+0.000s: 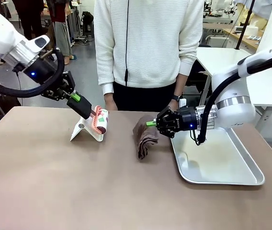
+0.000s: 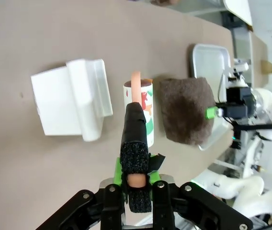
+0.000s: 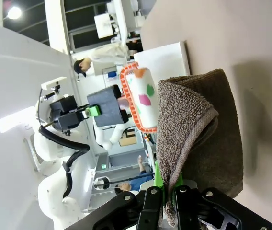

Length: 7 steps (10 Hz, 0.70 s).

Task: Clean the surface of the table.
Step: Return the Lint Roller and towel to their original positions.

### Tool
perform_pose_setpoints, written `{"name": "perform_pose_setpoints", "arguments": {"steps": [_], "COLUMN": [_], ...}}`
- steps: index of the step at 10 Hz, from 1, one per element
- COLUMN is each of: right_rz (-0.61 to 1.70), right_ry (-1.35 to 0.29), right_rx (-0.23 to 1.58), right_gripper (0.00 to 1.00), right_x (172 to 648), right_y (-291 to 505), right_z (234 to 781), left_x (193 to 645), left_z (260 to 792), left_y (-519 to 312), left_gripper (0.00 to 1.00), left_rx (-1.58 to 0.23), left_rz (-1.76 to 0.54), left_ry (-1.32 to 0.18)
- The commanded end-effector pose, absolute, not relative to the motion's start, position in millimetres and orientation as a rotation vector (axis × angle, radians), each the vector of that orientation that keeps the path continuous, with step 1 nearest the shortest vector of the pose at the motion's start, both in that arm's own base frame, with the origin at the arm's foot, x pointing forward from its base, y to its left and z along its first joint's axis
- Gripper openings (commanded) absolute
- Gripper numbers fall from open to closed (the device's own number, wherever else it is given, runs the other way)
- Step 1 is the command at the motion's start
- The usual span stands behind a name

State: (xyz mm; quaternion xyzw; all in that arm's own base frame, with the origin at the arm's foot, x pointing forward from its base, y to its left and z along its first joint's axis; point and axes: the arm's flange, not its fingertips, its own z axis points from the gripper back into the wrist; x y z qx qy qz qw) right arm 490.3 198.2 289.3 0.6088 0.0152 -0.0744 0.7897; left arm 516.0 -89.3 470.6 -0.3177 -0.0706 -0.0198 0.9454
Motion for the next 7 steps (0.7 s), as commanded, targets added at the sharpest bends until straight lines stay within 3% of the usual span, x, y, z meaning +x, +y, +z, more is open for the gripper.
{"name": "perform_pose_setpoints", "arguments": {"steps": [1, 7], "right_rz": [-0.190, -0.228], "right_ry": [0.018, 0.011], "right_rx": [1.353, 1.271], "right_gripper": [0.07, 0.07], "right_x": [496, 496], "right_y": [203, 197], "right_z": [281, 273], "left_x": [534, 551], "left_z": [472, 458], "left_y": [-111, -115], "left_gripper": [0.22, 0.22], "left_rx": [-0.533, -0.473], "left_rz": [0.021, 0.023], "left_ry": [-0.154, -0.075]}}
